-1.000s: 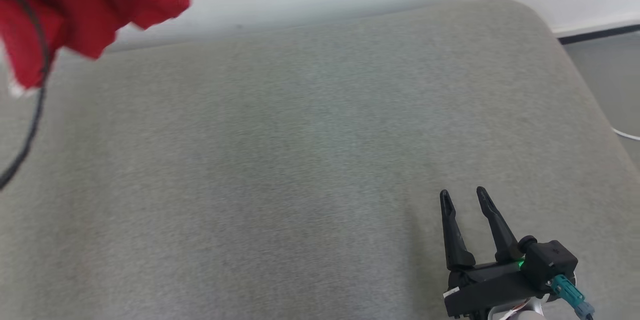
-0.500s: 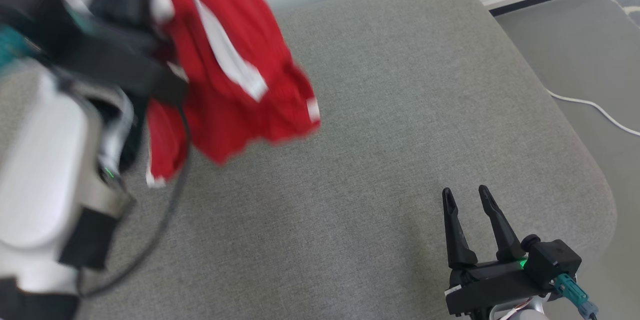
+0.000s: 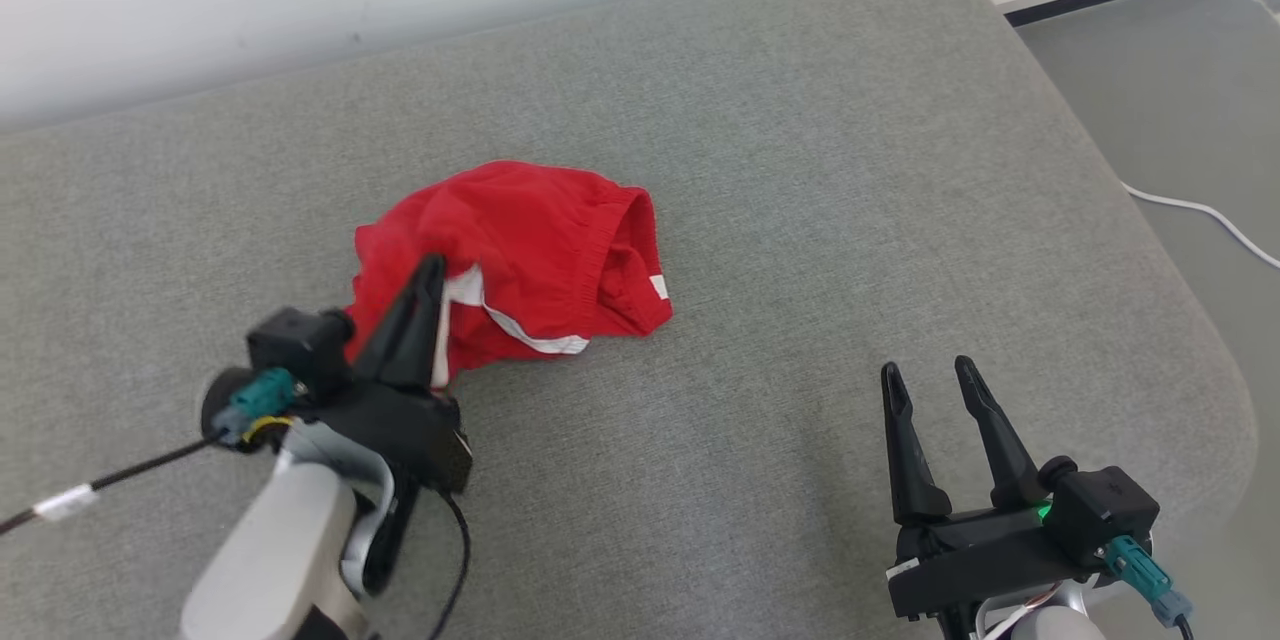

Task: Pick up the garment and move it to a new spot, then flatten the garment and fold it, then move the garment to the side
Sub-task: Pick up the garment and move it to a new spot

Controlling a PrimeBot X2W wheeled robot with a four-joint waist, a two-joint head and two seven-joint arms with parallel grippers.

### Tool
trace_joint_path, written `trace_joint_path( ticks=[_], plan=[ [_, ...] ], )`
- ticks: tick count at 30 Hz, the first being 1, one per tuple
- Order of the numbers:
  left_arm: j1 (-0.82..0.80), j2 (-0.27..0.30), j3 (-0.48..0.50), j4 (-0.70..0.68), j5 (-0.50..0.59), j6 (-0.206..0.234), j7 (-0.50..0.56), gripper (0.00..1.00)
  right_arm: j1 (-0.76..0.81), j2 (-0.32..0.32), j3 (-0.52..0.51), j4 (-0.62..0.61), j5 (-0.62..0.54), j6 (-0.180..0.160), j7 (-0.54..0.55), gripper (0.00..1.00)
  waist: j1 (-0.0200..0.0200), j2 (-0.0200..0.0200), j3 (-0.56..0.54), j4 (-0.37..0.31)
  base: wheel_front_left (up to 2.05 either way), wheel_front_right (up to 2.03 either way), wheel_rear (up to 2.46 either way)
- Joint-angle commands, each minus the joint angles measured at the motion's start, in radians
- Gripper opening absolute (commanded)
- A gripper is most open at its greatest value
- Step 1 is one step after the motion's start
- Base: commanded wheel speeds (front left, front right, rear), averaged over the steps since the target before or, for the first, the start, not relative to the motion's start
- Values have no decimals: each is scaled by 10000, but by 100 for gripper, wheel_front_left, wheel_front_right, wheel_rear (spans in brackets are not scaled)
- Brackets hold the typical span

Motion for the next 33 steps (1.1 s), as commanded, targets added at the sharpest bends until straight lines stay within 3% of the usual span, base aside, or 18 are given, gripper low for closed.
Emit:
trace_joint_path(
  ticks=[1, 2, 3, 5, 10, 21, 24, 33],
  plan=[
    [188, -121, -26, 247, -63, -57, -98, 0, -63, 14, -3, 6, -104, -21, -6, 100, -1, 0, -23, 113, 0, 0, 0],
    [195, -171, -40, 427, -29, -70, -147, 0, -57, 14, -9, 5, -143, -21, -6, 100, -1, 0, -52, 174, 0, 0, 0],
    [199, -240, -86, 593, 18, -118, -179, 18, -43, 14, 15, 9, -187, -21, -6, 100, -1, 0, -82, 219, 0, 0, 0],
    [115, -406, -226, 698, 139, -202, -220, 100, 19, 14, -34, 23, -228, -21, -6, 100, -1, 0, -172, 341, 0, 0, 0],
    [-28, -460, 108, -194, 504, -321, -248, 100, 224, 16, -36, -37, -268, -21, -6, 100, -1, 0, -456, 647, 0, 0, 0],
    [2011, -135, 2713, -2821, 1930, -96, -244, 100, 434, 16, -76, -301, -279, -21, -6, 100, -1, 0, -815, 1136, 0, 0, 0],
    [3070, -297, 3582, -3619, 2629, -148, -245, 100, 495, 11, -175, -353, -344, -21, -6, 100, -1, 0, -906, 1365, 0, 0, 0],
    [4936, -664, 4671, -3663, 3660, -319, -246, 100, 698, 13, -176, -298, -364, -21, -6, 100, -1, 0, -1211, 1821, 0, 0, 0]
  ],
)
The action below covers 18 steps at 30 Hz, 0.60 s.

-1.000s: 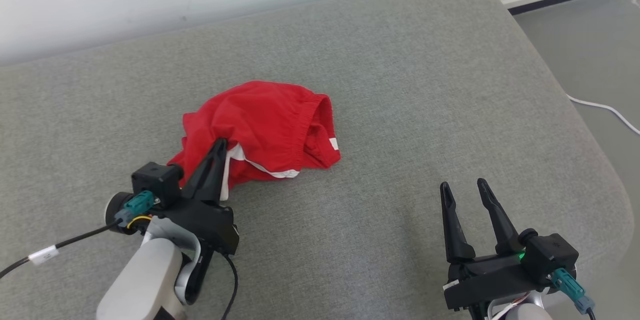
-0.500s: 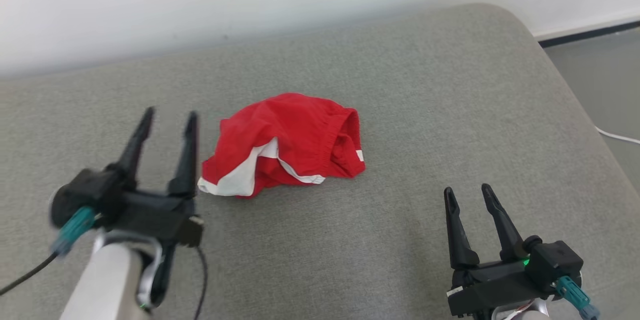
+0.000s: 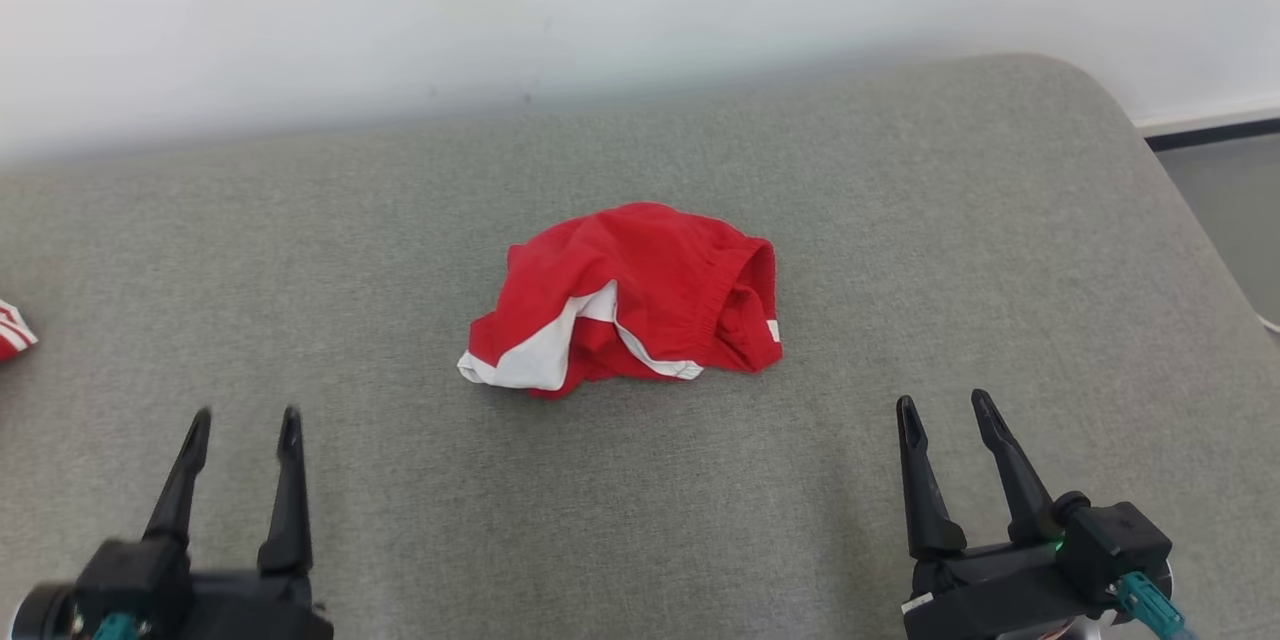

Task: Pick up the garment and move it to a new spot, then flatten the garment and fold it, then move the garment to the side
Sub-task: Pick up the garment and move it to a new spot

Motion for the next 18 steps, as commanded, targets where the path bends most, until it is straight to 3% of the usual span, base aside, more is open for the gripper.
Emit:
trace_joint_path(
  ticks=[1, 9, 18],
  plan=[
    [190, -80, 102, -23, 56, -61, -33, 100, 83, 10, 20, 7, -35, -21, -6, 100, 1, 0, -113, 107, 0, 0, 0],
    [1355, -833, 1208, -412, 415, -87, -33, 100, 233, 7, 3, 95, -99, -21, -6, 100, 1, 0, -307, 292, 0, 0, 0],
    [1817, -1190, 1354, -680, 1033, -143, -34, 100, 417, 9, 94, 327, -141, -21, -6, 100, 1, 0, -461, 523, 0, 0, 0]
  ],
)
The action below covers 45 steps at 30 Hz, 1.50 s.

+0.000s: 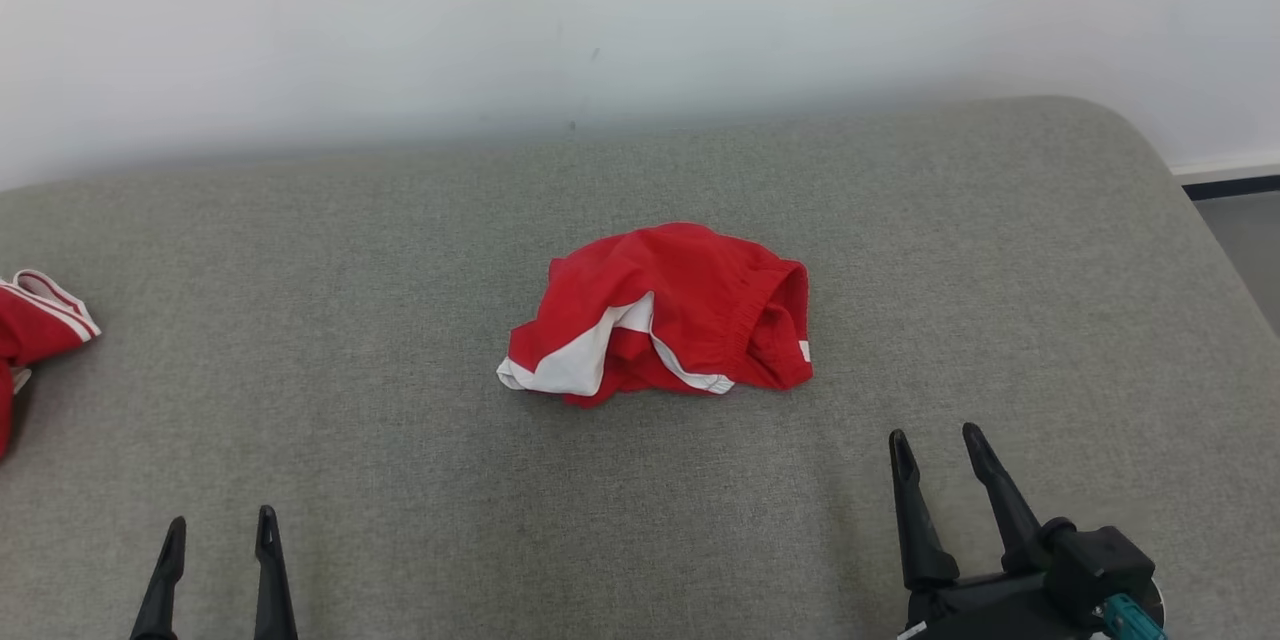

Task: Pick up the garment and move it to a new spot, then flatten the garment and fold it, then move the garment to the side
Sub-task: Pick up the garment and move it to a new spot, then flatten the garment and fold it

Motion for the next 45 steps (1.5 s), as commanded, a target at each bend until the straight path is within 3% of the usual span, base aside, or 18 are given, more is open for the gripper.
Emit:
trace_joint_path(
  ticks=[1, 45],
  plan=[
    [146, -68, -1, -99, 111, -61, -34, 100, 139, 11, 48, 64, -80, -21, -6, 100, 1, 0, -52, 77, 0, 0, 0],
    [283, -162, -216, 314, 86, -57, -34, 100, 244, 11, 101, 297, -142, -22, -6, 100, 1, 0, -153, 131, 0, 0, 0]
  ],
)
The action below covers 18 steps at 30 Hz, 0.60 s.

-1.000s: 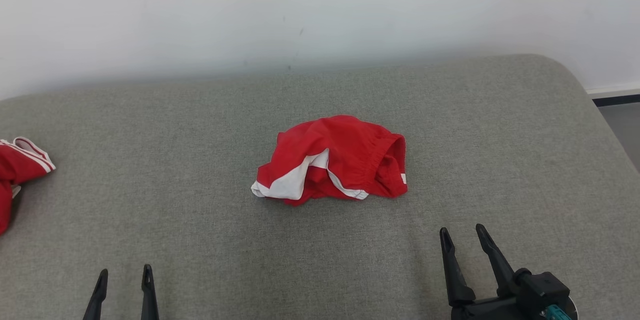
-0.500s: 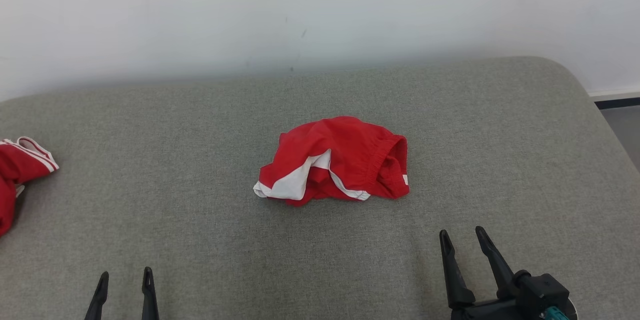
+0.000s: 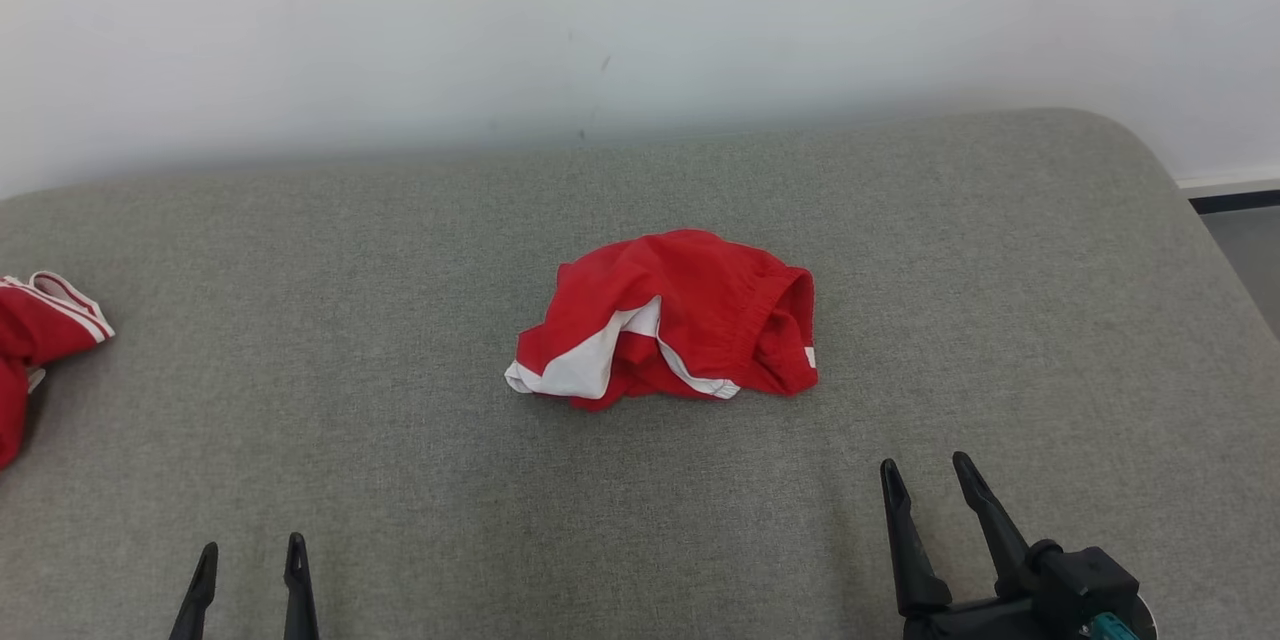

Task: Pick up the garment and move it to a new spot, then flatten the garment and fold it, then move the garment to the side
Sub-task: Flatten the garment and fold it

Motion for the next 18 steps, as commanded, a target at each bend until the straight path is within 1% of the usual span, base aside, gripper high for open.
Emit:
trace_joint_path(
  ticks=[1, 12, 16, 18],
  plan=[
    [49, -22, 19, 6, -17, -7, -34, 100, -35, 9, -15, -21, -23, -22, -6, 100, 0, 0, -4, 10, 0, 0, 0],
    [9, -23, -61, 28, -63, -7, -34, 100, -64, 9, 69, -30, 23, -22, -6, 100, 0, 0, -33, 204, 0, 0, 0],
    [-101, -21, -169, -2, -144, -7, -34, 100, -312, 9, 262, 192, 88, -22, -6, 100, 0, 0, 56, 408, 0, 0, 0],
    [-174, -20, -197, -4, -184, -7, -34, 100, -560, 9, 512, 367, -15, -22, -6, 100, 0, 0, 147, 516, 0, 0, 0]
  ],
)
